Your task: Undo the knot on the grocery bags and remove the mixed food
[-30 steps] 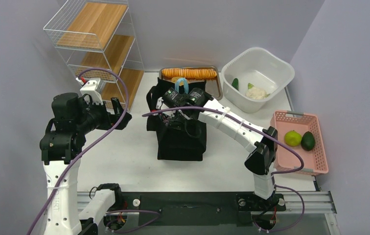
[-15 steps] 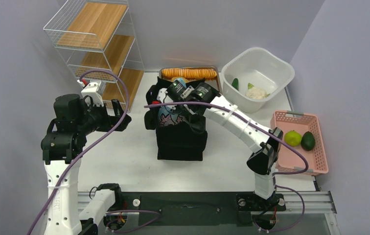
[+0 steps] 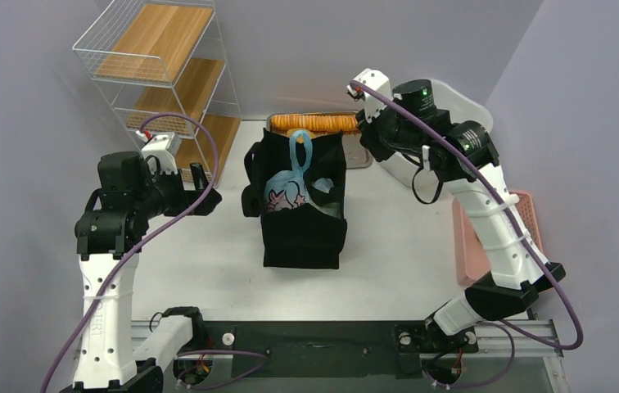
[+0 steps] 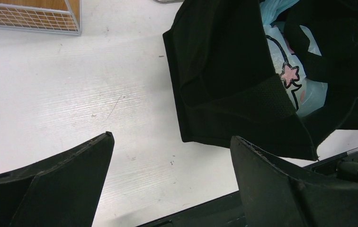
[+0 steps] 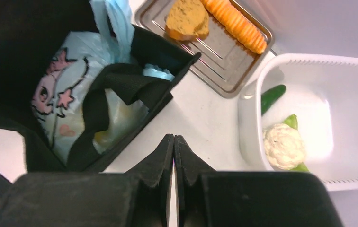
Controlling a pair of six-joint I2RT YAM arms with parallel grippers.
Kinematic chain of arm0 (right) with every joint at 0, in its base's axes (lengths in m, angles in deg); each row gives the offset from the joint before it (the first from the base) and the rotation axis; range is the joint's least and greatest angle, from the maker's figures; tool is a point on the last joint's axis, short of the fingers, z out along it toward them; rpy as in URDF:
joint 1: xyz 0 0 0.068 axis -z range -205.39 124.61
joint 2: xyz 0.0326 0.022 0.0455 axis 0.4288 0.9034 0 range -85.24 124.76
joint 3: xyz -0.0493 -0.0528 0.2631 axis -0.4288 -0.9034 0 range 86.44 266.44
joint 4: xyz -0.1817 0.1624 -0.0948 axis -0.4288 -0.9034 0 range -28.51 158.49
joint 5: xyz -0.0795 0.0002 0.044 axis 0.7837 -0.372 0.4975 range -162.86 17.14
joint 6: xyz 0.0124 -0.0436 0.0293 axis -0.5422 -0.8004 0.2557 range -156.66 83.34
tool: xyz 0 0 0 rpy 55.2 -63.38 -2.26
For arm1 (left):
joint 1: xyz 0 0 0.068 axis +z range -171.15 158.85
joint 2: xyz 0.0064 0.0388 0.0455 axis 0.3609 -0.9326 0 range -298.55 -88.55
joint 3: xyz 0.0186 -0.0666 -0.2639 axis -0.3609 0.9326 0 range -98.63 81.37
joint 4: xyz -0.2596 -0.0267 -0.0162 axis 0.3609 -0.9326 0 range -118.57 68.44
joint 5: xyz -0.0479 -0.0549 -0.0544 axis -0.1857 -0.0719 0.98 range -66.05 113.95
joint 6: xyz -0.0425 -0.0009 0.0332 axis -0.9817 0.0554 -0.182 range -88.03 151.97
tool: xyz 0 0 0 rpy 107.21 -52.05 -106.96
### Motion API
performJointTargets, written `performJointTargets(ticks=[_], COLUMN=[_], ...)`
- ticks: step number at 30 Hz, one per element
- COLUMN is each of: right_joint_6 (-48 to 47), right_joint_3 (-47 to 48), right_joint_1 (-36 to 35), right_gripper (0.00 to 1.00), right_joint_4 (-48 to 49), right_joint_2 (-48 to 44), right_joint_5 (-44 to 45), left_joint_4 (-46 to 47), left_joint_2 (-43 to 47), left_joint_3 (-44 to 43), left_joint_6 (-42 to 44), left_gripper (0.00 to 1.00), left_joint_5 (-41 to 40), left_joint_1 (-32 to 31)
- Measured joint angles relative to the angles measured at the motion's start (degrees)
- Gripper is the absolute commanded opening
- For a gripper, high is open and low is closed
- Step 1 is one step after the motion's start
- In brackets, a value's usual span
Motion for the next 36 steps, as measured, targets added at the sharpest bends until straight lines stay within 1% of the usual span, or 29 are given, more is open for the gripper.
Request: performJointTargets(ticks=[1,2,3,5,7,9,11,15,20,24,25,27,29,31,32,33,34,35,36], right_joint_6=[0.6,1.1,1.3,1.4,1.5,2.8,4.6,9.7,16.9,21.1,21.9,23.1,24.0,24.7,24.9,25.2,25.3,25.6,25.7], right_joint_3=[-0.2,-0.4,-0.6,-1.0,-2.3,-4.3,-6.0,-6.8,-9.6,-13.1,-13.3,-13.3,-13.3,-13.2,-13.2,-13.3,-13.3,-13.6,-13.8], right_joint_1=[0.5,0.4,0.0,-3.3,-7.3,-11.0,-13.0,-13.6,-15.9,-17.5,-17.6,-17.6,-17.7,-17.7,-17.7,-17.7,-17.7,-17.7,-17.7], right_gripper=[0.15,0.23,0.25,0.29,0.43,0.48,0.51,0.51,0.56,0.63,0.66,0.68,0.66,0.59,0.5,0.45,0.35,0.3,0.18], right_joint_4=[0.6,1.0,1.3,1.9,2.6,3.9,5.2,8.0,10.9,11.8,12.0,12.6,13.5,14.1,14.3,14.4,14.5,14.7,14.9], right_joint_2=[-0.7,-1.3,-1.6,-1.7,-1.6,-1.0,0.5,4.9,8.8,9.9,10.4,11.4,12.6,14.1,15.0,15.6,16.3,16.8,17.1], right_joint_5=[-1.0,-1.7,-1.9,-1.0,0.0,1.1,2.3,6.1,13.9,17.2,17.8,18.6,19.4,20.0,20.2,20.3,20.4,20.7,20.9], left_joint_4=[0.0,0.1,0.2,0.4,0.4,0.5,0.8,1.3,1.6,1.7,1.7,1.8,2.3,2.5,2.5,2.5,2.5,2.5,2.5], left_joint_2=[-0.3,-0.5,-0.7,-1.2,-1.6,-2.0,-2.1,-2.0,-1.3,-1.3,-1.3,-1.3,-1.2,-1.2,-1.2,-1.2,-1.1,-1.1,-1.0], left_joint_3=[0.0,0.0,0.1,0.2,0.3,0.3,0.3,0.3,1.0,1.0,1.0,1.0,1.3,1.9,2.2,2.4,2.6,2.6,2.7], left_joint_6=[0.0,0.1,0.2,0.3,0.3,0.3,0.3,0.3,0.5,1.0,1.1,1.1,1.1,1.1,1.1,1.1,1.1,1.2,1.3], left_gripper=[0.93,0.93,0.93,0.93,0.93,0.93,0.93,0.93,0.93,0.93,0.93,0.93,0.93,0.93,0.93,0.93,0.93,0.93,0.93], left_joint_5=[0.0,0.1,0.3,0.6,0.9,0.9,0.9,0.9,0.8,0.6,0.5,0.5,0.4,0.4,0.4,0.3,0.2,0.0,-0.1], left_joint_1=[0.0,0.0,0.0,0.0,0.0,-0.1,-0.1,-0.1,-0.3,-0.3,-0.3,-0.3,-0.3,-0.3,-0.3,-0.3,-0.3,-0.3,-0.3])
